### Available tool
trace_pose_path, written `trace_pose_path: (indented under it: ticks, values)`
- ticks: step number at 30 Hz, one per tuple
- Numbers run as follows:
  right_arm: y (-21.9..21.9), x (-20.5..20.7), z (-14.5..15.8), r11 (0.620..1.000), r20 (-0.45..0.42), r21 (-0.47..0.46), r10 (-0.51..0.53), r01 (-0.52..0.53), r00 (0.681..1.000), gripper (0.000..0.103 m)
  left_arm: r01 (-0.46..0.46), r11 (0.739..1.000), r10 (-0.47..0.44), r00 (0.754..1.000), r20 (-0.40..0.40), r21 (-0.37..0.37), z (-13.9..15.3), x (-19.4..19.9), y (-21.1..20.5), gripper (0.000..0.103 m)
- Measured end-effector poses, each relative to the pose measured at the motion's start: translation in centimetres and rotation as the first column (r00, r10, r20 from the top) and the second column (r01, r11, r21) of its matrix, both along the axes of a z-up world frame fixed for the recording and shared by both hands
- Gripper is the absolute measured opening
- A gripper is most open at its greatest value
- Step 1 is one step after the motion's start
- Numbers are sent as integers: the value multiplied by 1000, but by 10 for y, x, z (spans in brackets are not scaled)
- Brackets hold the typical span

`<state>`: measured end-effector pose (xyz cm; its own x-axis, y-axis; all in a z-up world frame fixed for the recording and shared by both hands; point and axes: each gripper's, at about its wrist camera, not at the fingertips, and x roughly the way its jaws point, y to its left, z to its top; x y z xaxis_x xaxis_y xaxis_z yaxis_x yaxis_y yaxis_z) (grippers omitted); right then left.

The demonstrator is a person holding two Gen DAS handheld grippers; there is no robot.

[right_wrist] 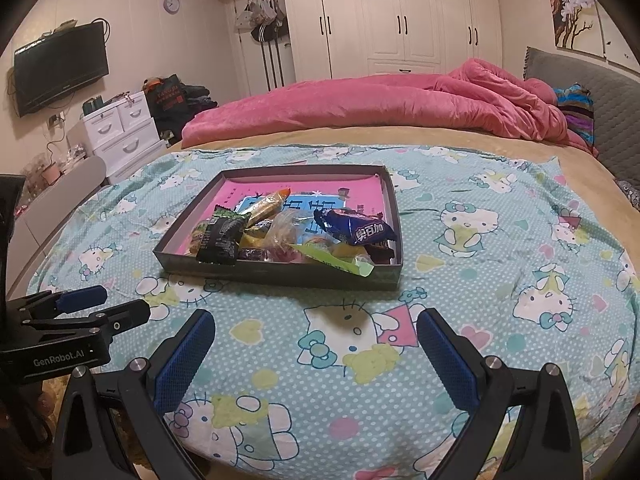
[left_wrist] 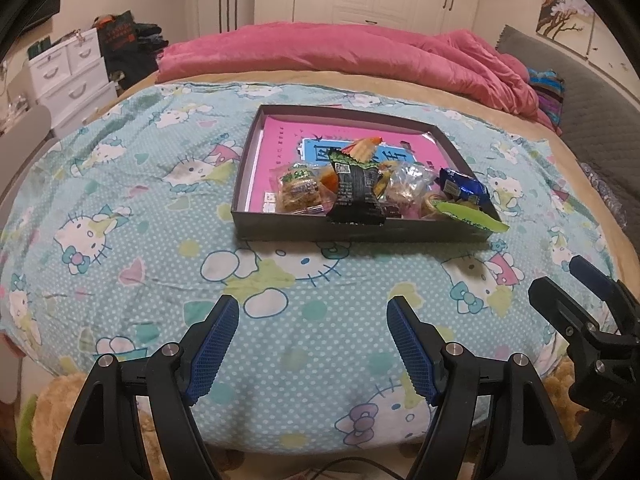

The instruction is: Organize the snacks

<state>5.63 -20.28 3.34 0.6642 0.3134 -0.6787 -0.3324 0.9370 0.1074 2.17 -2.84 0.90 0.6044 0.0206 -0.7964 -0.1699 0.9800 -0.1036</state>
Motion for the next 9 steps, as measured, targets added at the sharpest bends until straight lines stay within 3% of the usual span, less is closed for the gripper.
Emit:
trace_pose_path:
  ticks: [5,9]
  values:
    - [-3,3,-1,1000,-4,4,-8,8,1000,102,-9,1000,9,1000,11,-25,2,1,5,78]
    - [-9,10,-2,1000,6,8,-29,29,1000,102,-68,998,68,997,41,-15,5,7,25,78]
